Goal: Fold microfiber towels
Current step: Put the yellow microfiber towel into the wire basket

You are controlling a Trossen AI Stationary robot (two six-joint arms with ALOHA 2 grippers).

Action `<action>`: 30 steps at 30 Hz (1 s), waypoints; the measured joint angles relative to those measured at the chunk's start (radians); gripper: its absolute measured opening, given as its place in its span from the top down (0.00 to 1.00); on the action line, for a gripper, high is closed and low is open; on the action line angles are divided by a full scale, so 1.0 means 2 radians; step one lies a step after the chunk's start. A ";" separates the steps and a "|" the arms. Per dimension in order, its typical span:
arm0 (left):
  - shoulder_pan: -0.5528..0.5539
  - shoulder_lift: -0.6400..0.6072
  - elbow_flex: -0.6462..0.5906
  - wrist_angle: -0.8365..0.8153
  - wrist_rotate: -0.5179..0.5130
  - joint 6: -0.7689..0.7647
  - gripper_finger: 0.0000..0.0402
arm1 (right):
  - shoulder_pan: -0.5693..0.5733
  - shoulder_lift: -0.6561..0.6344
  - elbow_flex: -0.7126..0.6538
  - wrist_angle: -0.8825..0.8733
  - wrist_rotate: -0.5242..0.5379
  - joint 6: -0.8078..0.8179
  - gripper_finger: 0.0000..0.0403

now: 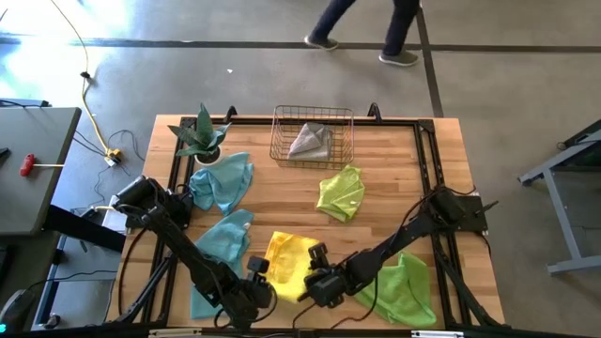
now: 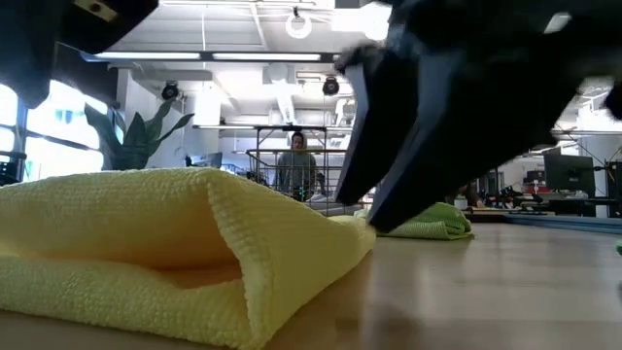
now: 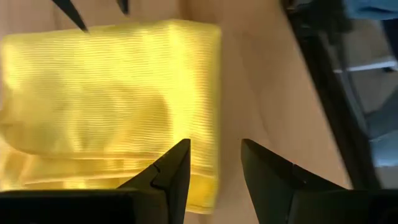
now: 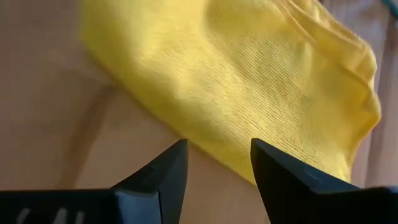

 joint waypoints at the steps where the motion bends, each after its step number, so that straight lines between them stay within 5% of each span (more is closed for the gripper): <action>1: 0.003 0.000 0.000 -0.003 -0.004 0.001 0.67 | -0.005 0.000 -0.011 0.017 0.000 0.007 0.58; 13: 0.047 0.000 -0.079 0.063 0.026 0.013 0.67 | -0.045 -0.002 -0.043 0.060 0.002 0.036 0.58; 30: 0.117 0.000 -0.106 0.112 -0.003 0.005 0.67 | -0.102 -0.065 -0.043 -0.067 0.036 -0.021 0.58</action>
